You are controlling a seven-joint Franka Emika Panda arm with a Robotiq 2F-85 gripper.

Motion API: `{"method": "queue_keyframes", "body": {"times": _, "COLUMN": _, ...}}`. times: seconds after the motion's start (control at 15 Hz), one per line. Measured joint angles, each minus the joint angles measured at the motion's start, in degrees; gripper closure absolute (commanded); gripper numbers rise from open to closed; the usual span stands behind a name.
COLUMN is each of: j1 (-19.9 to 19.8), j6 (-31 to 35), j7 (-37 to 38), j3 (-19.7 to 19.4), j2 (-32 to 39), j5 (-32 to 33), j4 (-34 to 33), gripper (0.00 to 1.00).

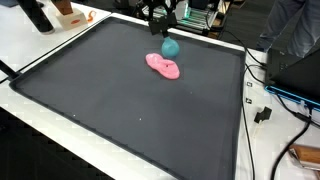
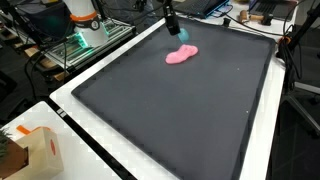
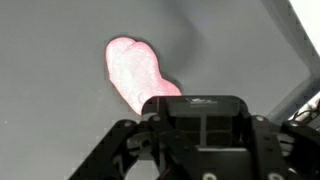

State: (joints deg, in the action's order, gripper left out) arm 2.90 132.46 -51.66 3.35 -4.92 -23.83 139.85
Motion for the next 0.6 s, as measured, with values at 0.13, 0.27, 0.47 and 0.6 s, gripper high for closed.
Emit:
{"method": "queue_keyframes", "body": {"times": 0.13, "j1": 0.61, "j6": -0.98, "j7": 2.26, "j3": 0.04, "j2": -1.12, "j5": 0.84, "j4": -0.52, "gripper": 0.65}}
{"method": "queue_keyframes", "body": {"times": 0.27, "j1": 1.27, "j6": -2.19, "j7": 4.97, "j3": 0.17, "j2": -2.14, "j5": 1.49, "j4": -1.2, "gripper": 0.65}}
{"method": "queue_keyframes", "body": {"times": 0.47, "j1": 2.2, "j6": -4.32, "j7": 10.23, "j3": 0.57, "j2": -3.35, "j5": 2.96, "j4": -2.63, "gripper": 0.65}}
{"method": "queue_keyframes", "body": {"times": 0.6, "j1": 2.7, "j6": -6.01, "j7": 14.34, "j3": 0.98, "j2": -3.92, "j5": 3.98, "j4": -3.82, "gripper": 0.65}}
